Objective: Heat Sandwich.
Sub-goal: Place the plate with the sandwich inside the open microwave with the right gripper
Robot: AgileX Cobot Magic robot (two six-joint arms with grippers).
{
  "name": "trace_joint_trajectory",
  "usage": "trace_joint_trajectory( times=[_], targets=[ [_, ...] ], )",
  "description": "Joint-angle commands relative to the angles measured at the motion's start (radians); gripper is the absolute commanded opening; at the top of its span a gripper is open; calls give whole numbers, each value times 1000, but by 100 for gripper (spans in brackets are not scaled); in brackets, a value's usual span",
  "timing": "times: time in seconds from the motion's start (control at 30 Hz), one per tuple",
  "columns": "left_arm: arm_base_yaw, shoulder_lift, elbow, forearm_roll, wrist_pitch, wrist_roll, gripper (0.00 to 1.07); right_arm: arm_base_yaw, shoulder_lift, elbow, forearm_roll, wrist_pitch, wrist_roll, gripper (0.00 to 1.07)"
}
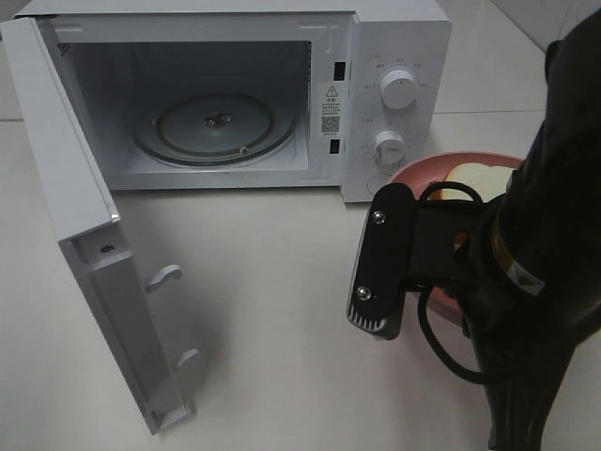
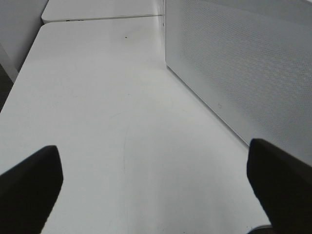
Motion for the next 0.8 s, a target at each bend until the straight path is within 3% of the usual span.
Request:
trace_joint_trajectory(
  times=[0.03, 0.8],
  targets=[
    [-4, -27, 4, 1, -4, -3, 97, 4, -8, 3, -24, 1, -108, 1],
    [-4, -27, 4, 1, -4, -3, 97, 4, -8, 3, 3, -139, -480, 3]
  ],
)
